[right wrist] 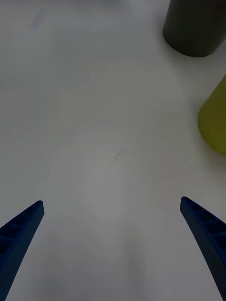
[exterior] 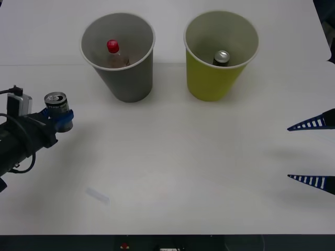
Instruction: Put the can into the green bin and the plastic bottle into the gray bin
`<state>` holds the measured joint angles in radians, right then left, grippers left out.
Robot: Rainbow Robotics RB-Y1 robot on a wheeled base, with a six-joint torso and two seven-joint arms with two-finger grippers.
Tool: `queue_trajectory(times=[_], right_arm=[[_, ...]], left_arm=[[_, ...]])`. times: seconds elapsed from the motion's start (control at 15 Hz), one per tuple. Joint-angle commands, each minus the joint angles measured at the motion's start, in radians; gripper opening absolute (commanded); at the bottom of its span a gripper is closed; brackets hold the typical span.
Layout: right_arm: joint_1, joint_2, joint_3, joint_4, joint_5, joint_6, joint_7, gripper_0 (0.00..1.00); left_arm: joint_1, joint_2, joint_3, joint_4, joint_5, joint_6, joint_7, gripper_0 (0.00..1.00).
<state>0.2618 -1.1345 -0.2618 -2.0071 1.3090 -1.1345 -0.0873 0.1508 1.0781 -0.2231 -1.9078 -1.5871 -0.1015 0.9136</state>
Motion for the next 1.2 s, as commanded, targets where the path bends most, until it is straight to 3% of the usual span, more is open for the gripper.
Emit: queue_trajectory(times=[0.07, 0.27, 0.33, 0.4, 0.53, 0.8, 1.07, 1.2], right_arm=[[0.000, 0.000, 0.000, 0.000, 0.000, 0.000, 0.000, 1.00], [0.000, 0.000, 0.000, 0.000, 0.000, 0.000, 0.000, 1.00], [0.000, 0.000, 0.000, 0.000, 0.000, 0.000, 0.000, 1.00], [0.000, 0.000, 0.000, 0.000, 0.000, 0.000, 0.000, 1.00], [0.000, 0.000, 0.000, 0.000, 0.000, 0.000, 0.000, 1.00], [0.000, 0.000, 0.000, 0.000, 0.000, 0.000, 0.000, 1.00], [0.000, 0.000, 0.000, 0.000, 0.000, 0.000, 0.000, 1.00], [0.000, 0.000, 0.000, 0.000, 0.000, 0.000, 0.000, 1.00]], left_arm=[[0.079, 0.002, 0.143, -0.062, 0.039, -0.164, -0.013, 0.00], [0.131, 0.002, 0.246, -0.079, 0.222, -0.305, -0.159, 0.00], [0.144, 0.002, 0.275, -0.070, 0.328, -0.356, -0.217, 0.00], [0.147, 0.002, 0.301, -0.036, 0.490, -0.449, -0.340, 0.00], [0.147, 0.002, 0.355, 0.035, 0.610, -0.603, -0.450, 0.00], [0.135, 0.000, 0.484, 0.067, 0.581, -0.843, -0.421, 0.00], [0.006, -0.049, 0.579, 0.065, 0.426, -1.104, -0.200, 0.00], [-0.074, -0.072, 0.585, 0.056, 0.355, -1.176, -0.114, 0.00]])
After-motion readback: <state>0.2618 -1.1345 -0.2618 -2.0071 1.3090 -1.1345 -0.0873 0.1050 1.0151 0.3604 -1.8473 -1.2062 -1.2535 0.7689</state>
